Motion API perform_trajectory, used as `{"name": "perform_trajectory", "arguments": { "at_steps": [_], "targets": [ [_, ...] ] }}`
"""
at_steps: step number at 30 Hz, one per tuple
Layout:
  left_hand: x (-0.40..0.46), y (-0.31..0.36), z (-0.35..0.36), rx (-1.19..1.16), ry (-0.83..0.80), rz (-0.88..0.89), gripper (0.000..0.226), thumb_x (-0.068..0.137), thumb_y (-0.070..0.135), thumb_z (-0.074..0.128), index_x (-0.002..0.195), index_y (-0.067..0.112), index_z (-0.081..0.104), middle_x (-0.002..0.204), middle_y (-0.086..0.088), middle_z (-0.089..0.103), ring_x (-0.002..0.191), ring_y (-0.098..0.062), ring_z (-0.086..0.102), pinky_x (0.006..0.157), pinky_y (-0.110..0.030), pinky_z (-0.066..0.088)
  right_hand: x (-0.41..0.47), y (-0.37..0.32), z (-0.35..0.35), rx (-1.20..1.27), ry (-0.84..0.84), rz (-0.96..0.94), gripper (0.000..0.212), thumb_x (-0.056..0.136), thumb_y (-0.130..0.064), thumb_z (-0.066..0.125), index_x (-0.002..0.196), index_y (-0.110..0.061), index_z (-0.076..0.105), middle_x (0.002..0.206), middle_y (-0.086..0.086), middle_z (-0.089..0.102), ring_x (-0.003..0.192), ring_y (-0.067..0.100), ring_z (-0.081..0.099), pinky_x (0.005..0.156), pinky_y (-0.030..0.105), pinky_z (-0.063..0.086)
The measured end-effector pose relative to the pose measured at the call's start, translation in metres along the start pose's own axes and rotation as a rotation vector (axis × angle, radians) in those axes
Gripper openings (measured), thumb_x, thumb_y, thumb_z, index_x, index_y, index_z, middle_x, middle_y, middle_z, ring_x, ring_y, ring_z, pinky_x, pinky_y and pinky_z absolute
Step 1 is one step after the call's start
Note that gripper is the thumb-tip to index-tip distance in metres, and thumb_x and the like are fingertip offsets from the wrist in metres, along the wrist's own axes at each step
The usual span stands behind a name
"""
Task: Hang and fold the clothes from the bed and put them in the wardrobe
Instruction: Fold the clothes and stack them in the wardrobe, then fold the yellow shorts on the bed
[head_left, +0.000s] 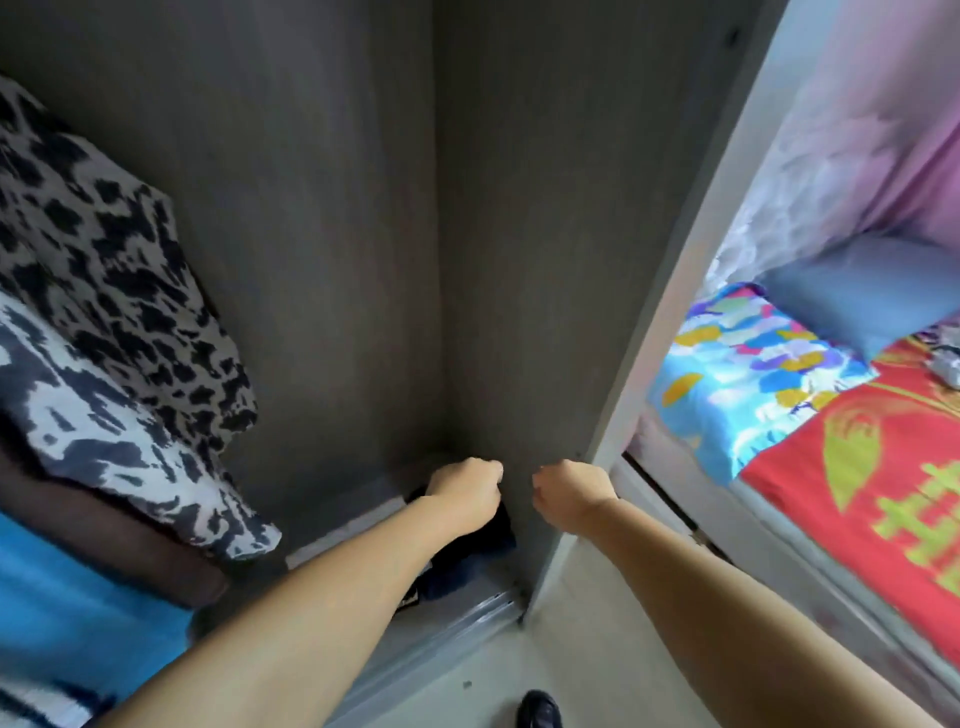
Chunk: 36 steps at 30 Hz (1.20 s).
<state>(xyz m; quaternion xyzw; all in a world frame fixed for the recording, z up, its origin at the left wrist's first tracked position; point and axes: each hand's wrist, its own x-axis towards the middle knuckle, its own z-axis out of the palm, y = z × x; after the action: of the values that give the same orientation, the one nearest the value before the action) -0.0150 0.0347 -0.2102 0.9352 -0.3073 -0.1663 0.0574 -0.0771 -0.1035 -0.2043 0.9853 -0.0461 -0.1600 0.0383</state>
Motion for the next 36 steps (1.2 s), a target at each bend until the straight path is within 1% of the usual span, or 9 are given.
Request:
{"name": "perform_trajectory", "arguments": {
  "at_steps": [3,5,12,15,19,21,24,27,36],
  "targets": [
    [-0.003,0.053,0.009,0.082,-0.082,0.127,0.029,0.093,0.013,0.039,0.115,0.017,0.057,0.121,-0.009,0.060,0.109,-0.033,0.057,0.081,-0.035,0.045,-0.052,0.033,0.014,0.042,-0.009,0.157,0.030,0.097,-0.020,0.040,0.117,-0.013,0.061,0.119,0.007,0.063,0.111,0.031,0.059,0.081,0.036,0.048],
    [-0.003,0.097,0.012,0.115,-0.120,0.223,0.031,0.092,0.011,0.039,0.117,0.016,0.057,0.123,-0.009,0.059,0.112,-0.032,0.056,0.082,-0.033,0.043,-0.089,0.064,0.027,0.118,-0.012,0.302,0.030,0.096,-0.021,0.040,0.114,-0.014,0.063,0.117,0.008,0.065,0.108,0.031,0.061,0.078,0.033,0.046],
    [0.011,0.261,0.024,0.164,-0.103,0.586,0.031,0.091,0.018,0.041,0.117,0.016,0.058,0.126,-0.011,0.058,0.116,-0.031,0.055,0.089,-0.036,0.045,-0.205,0.181,0.065,0.255,-0.075,0.662,0.031,0.095,-0.022,0.041,0.117,-0.012,0.061,0.121,0.009,0.063,0.111,0.030,0.060,0.084,0.036,0.048],
    [0.022,0.337,0.033,0.184,-0.113,0.686,0.029,0.091,0.018,0.040,0.115,0.015,0.058,0.124,-0.011,0.059,0.113,-0.031,0.056,0.087,-0.036,0.045,-0.251,0.232,0.081,0.255,-0.084,0.744,0.029,0.099,-0.020,0.040,0.116,-0.012,0.061,0.116,0.008,0.065,0.106,0.028,0.063,0.077,0.036,0.048],
    [0.020,0.433,0.055,0.159,-0.141,0.779,0.025,0.092,0.015,0.038,0.108,0.013,0.058,0.115,-0.010,0.062,0.104,-0.031,0.057,0.075,-0.033,0.041,-0.312,0.302,0.108,0.302,-0.148,0.871,0.021,0.095,-0.012,0.048,0.110,-0.010,0.063,0.104,0.003,0.066,0.092,0.025,0.064,0.066,0.034,0.047],
    [0.019,0.478,0.066,0.164,-0.161,0.829,0.025,0.094,0.017,0.037,0.108,0.012,0.058,0.113,-0.009,0.063,0.099,-0.031,0.058,0.073,-0.034,0.043,-0.341,0.337,0.124,0.317,-0.150,0.939,0.022,0.096,-0.011,0.044,0.109,-0.010,0.063,0.100,0.003,0.064,0.084,0.025,0.060,0.064,0.033,0.045],
    [0.021,0.538,0.078,0.139,-0.188,0.875,0.027,0.095,0.017,0.036,0.110,0.012,0.057,0.110,-0.008,0.063,0.095,-0.029,0.059,0.073,-0.036,0.046,-0.383,0.385,0.143,0.342,-0.153,1.018,0.026,0.097,-0.012,0.037,0.107,-0.011,0.062,0.109,0.005,0.064,0.087,0.026,0.058,0.066,0.032,0.044],
    [0.027,0.580,0.090,0.151,-0.239,0.897,0.028,0.096,0.017,0.035,0.112,0.012,0.058,0.111,-0.006,0.063,0.094,-0.027,0.059,0.074,-0.036,0.048,-0.409,0.425,0.162,0.367,-0.185,1.080,0.025,0.097,-0.014,0.038,0.105,-0.010,0.062,0.110,0.006,0.064,0.080,0.024,0.052,0.068,0.033,0.046],
    [0.130,0.671,0.130,0.298,-0.338,0.904,0.029,0.095,0.015,0.036,0.112,0.010,0.059,0.109,-0.007,0.064,0.087,-0.024,0.059,0.065,-0.033,0.045,-0.376,0.528,0.208,0.478,-0.226,1.076,0.027,0.097,-0.018,0.038,0.105,-0.009,0.062,0.110,0.008,0.064,0.087,0.028,0.056,0.072,0.033,0.047]
  ]
}}
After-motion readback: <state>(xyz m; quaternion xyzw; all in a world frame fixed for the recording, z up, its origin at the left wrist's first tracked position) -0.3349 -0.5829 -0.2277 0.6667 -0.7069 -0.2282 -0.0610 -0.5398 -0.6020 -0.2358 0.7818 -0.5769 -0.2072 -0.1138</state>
